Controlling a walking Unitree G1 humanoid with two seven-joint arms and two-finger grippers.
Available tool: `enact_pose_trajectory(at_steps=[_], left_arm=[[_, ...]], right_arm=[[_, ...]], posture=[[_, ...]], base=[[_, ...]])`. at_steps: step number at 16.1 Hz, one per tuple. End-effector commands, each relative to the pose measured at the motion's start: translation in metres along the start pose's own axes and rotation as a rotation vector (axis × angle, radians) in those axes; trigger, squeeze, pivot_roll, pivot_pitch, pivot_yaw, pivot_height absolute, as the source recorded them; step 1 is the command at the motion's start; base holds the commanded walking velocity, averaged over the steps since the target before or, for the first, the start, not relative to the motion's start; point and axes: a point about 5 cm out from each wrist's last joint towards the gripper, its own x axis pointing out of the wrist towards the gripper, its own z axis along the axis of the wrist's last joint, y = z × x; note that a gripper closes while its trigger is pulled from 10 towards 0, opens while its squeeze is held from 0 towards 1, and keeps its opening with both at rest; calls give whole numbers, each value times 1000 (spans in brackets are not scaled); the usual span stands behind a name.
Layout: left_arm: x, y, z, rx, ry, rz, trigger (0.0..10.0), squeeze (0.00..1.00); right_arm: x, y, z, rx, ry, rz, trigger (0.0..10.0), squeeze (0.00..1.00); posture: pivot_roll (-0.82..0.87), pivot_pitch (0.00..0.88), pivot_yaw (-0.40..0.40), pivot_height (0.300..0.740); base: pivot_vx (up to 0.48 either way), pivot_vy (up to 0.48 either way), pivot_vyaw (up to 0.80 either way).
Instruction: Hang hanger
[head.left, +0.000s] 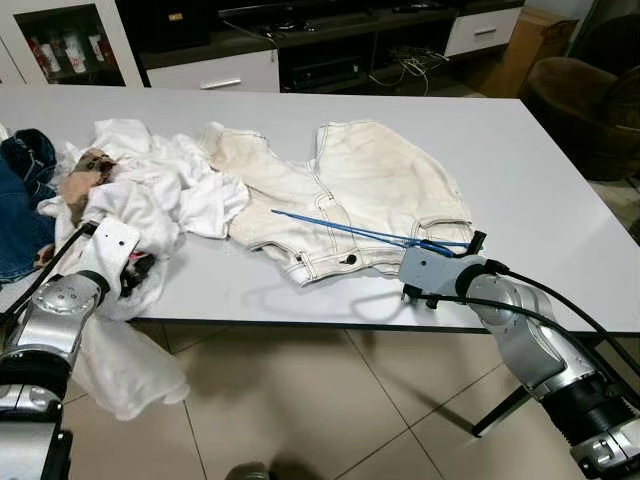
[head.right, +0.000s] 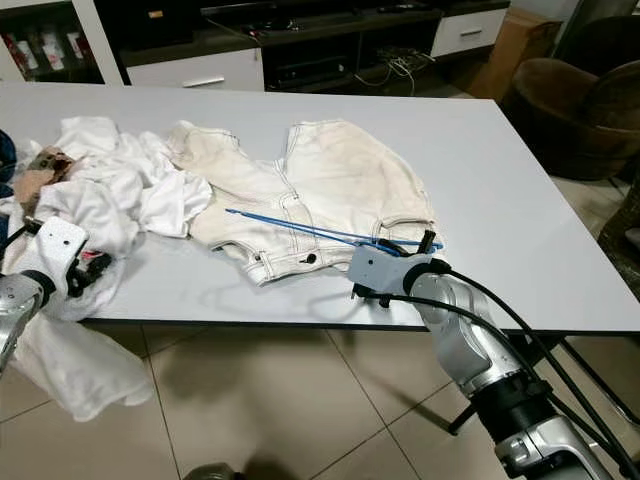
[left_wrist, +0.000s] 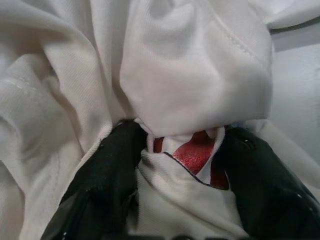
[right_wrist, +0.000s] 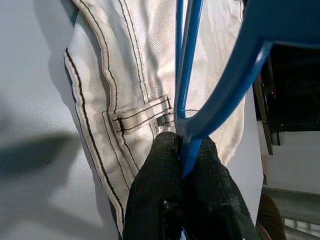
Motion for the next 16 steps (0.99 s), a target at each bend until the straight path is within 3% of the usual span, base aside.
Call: enact_pose_trajectory(at_steps=[1, 5, 8, 12, 13, 16], left_arm=[[-1, 6, -8, 15, 47, 41, 10000, 0], [0, 23, 6, 46, -24, 167, 10000, 0], [2, 25, 22, 35, -113, 247, 10000, 0], [7, 6, 58, -166, -367, 217, 10000, 0], [6, -3, 66, -261, -455, 197, 10000, 0], [6, -14, 68, -331, -502, 165, 10000, 0]], right_arm=[[-2, 1, -6, 7, 28, 2, 10000, 0], [-2, 0, -5, 4, 26, 0, 10000, 0], [-3, 0, -6, 4, 27, -4, 10000, 0], [-4, -1, -7, 11, 35, -17, 10000, 0], [-3, -3, -8, 14, 36, -25, 10000, 0], [-2, -7, -8, 22, 43, -51, 10000, 0]], posture=[[95, 12, 24, 740], [96, 13, 20, 740], [96, 13, 20, 740], [85, 13, 28, 740], [86, 11, 28, 740], [92, 8, 28, 740]], base=[[0, 0, 0], [0, 0, 0], [0, 0, 0], [0, 0, 0], [0, 0, 0], [0, 0, 0]])
